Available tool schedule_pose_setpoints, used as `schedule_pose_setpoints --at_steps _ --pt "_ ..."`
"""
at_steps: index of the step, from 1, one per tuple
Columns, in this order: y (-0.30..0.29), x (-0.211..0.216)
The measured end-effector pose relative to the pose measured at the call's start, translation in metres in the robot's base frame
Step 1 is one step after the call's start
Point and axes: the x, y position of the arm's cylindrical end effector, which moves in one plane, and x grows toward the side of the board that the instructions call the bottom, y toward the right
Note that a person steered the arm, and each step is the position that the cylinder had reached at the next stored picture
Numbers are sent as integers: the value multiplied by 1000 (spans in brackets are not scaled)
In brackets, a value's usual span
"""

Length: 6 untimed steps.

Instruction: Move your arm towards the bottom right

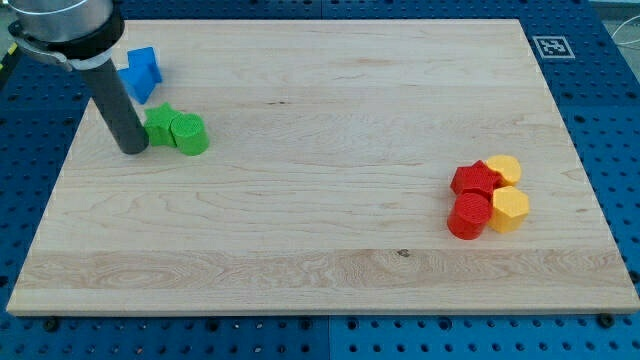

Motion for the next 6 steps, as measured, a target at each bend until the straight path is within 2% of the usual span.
schedule_pose_setpoints --at_steps 1,3,5,6 --pt "5 4" --pt "9 65" --pt "76 109" --pt "121 110"
